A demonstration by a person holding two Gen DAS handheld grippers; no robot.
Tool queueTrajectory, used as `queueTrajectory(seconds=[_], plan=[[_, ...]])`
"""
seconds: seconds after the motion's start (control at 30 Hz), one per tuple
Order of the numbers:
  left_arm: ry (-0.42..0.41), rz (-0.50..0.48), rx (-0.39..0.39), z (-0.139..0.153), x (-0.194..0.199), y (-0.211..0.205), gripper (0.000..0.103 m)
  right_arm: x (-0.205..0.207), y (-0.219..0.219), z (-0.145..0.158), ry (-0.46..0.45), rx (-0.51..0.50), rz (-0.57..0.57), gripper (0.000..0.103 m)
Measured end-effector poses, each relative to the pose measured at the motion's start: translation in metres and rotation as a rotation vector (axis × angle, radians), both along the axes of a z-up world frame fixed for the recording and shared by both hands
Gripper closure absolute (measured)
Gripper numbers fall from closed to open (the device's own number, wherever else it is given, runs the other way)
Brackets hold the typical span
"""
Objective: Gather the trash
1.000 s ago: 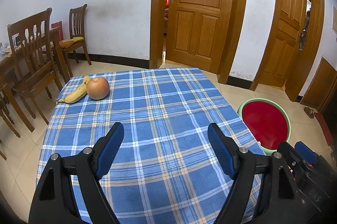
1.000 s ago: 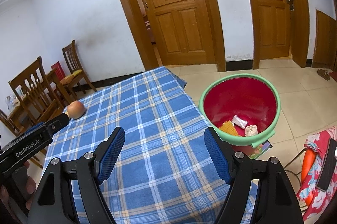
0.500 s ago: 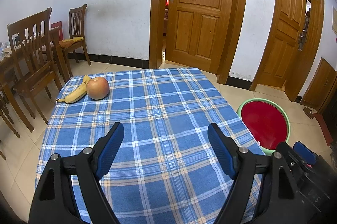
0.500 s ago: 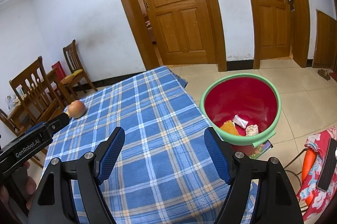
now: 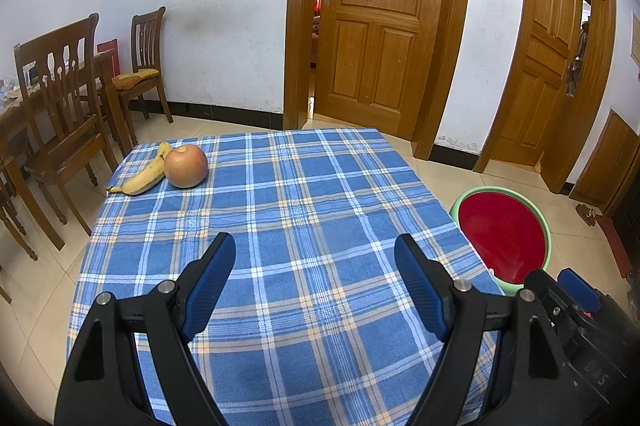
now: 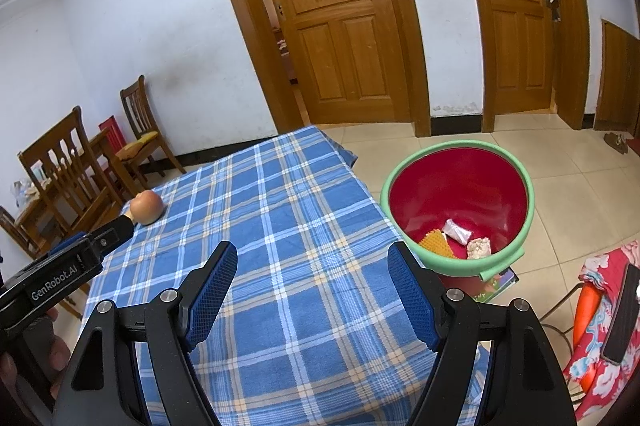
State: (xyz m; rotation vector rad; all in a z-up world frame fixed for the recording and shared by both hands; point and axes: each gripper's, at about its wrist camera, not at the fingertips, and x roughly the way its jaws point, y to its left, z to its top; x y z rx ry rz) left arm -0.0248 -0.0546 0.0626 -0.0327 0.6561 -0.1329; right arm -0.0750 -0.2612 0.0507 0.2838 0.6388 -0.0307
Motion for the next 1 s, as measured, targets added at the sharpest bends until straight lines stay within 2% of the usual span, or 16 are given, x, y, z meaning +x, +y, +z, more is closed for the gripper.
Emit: queueTrajectory(seconds=[1.0], plan=[[0.008, 0.007, -0.003, -0.0028, -0.0011, -0.0024, 0.022, -0.0002, 0.0004, -0.0004, -0.001, 0.0, 0.001, 0.024]])
